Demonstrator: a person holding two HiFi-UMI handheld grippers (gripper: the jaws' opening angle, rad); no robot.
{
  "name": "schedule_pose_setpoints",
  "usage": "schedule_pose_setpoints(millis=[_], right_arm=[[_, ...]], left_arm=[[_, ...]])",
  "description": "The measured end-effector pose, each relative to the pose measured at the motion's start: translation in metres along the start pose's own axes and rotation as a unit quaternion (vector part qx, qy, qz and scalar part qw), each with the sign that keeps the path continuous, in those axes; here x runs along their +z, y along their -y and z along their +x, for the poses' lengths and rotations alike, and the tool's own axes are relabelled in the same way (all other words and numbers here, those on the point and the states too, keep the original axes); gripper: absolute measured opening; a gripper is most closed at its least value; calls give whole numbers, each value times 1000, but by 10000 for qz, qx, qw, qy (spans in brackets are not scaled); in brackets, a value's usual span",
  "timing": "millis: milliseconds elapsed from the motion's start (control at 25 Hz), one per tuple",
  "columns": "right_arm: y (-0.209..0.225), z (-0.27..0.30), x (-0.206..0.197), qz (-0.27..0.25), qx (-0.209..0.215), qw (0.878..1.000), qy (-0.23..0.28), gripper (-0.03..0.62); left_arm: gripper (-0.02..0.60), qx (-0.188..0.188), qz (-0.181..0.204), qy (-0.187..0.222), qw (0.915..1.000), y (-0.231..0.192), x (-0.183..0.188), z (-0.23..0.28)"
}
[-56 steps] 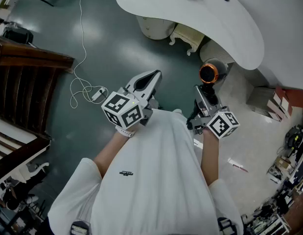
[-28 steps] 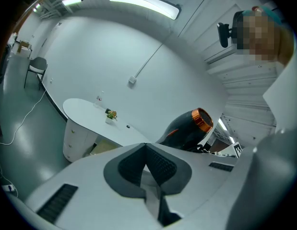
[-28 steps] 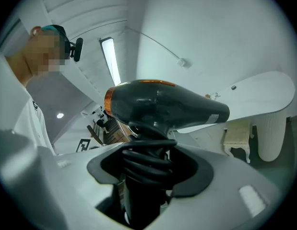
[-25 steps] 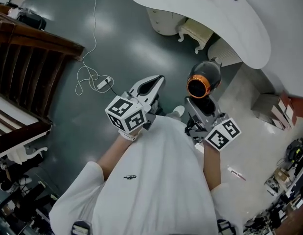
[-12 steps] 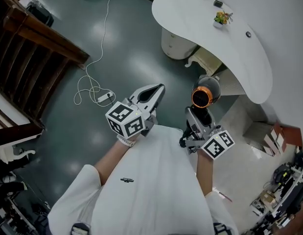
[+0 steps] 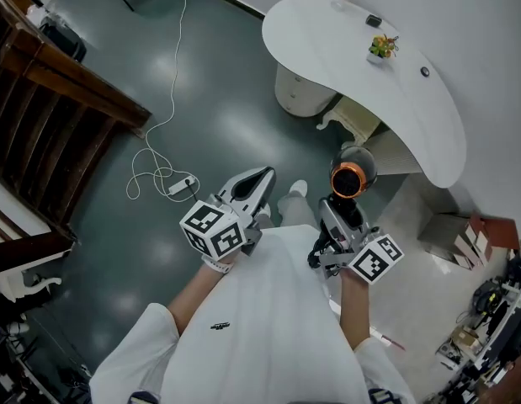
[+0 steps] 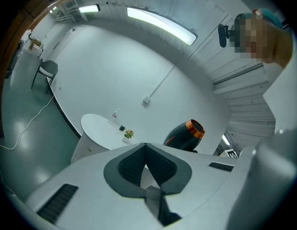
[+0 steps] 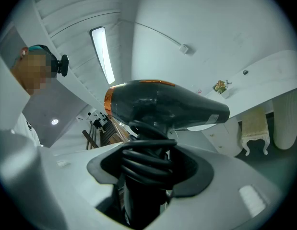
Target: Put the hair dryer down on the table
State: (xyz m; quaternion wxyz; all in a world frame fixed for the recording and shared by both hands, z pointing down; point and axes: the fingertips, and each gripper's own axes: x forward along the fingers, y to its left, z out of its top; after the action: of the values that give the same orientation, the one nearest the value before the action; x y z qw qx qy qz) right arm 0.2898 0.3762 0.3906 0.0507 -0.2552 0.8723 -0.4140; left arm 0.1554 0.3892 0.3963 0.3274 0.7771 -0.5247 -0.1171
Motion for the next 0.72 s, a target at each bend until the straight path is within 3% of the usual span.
schedule_pose_setpoints(millis=[360, 720], right_arm=[[10, 31, 8, 138, 161, 9998, -71, 284], [36, 88, 48, 273, 227, 9994, 23, 284]], left_arm=[[2, 184, -59, 39, 9998, -23, 8, 11], [2, 205, 60, -245, 9995, -57, 45, 66]])
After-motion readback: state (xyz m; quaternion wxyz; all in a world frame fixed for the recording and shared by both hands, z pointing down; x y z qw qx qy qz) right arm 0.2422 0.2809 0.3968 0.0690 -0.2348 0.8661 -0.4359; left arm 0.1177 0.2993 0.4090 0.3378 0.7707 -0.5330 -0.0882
